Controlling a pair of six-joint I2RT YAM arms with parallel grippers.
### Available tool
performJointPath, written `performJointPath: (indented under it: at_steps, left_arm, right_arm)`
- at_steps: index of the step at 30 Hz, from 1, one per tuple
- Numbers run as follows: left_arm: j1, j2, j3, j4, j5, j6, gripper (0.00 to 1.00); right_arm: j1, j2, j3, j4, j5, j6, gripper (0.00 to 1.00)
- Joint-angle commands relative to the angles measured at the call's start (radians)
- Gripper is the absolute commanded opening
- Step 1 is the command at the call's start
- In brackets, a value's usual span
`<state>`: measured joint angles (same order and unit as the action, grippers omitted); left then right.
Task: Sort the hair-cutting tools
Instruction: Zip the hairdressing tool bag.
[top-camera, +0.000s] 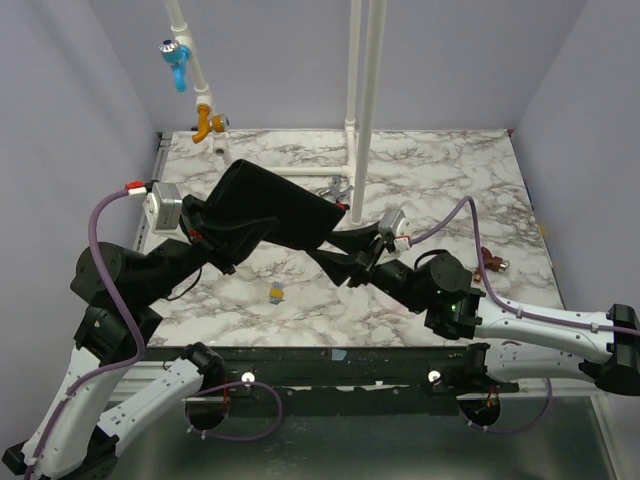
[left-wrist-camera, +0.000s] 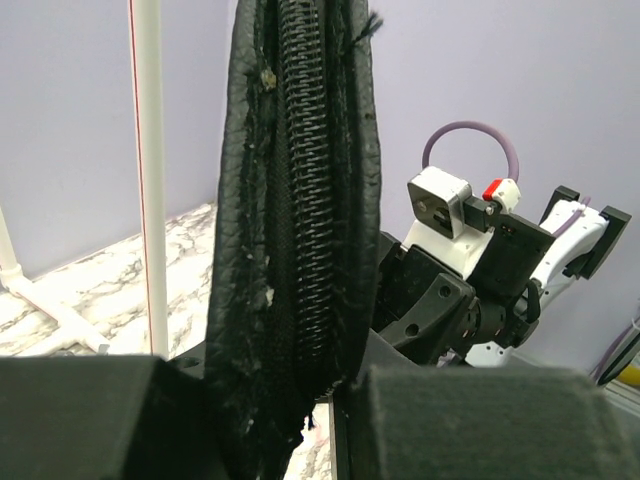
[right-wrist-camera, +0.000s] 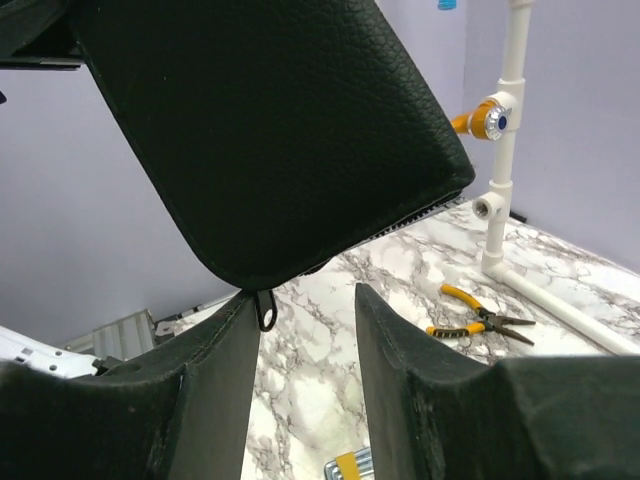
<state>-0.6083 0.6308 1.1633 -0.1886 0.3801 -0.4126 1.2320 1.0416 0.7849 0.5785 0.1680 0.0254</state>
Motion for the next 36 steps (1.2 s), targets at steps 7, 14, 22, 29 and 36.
performJointPath:
  at_steps: [7,14,22,29,36]
  left_arm:
    - [0.002,0.003,0.018,0.064,0.034,-0.003,0.00]
    - [0.002,0.004,0.010,0.066,0.039,-0.006,0.00]
    - [0.002,-0.012,-0.008,0.037,0.045,-0.003,0.00]
    - [0.002,-0.047,-0.067,0.011,0.052,-0.009,0.00]
    - [0.003,-0.071,-0.104,-0.002,0.046,-0.011,0.00]
  right_arm:
    - [0.002,0.021,0.040,0.047,0.017,-0.012,0.31]
    - [0.003,0.031,0.053,0.029,0.024,0.004,0.15]
    - [0.003,0.004,0.055,-0.016,0.178,-0.005,0.01]
    - [0.003,-0.044,0.021,0.034,0.291,-0.067,0.01]
    - [0.002,-0.070,-0.017,0.097,0.352,-0.094,0.01]
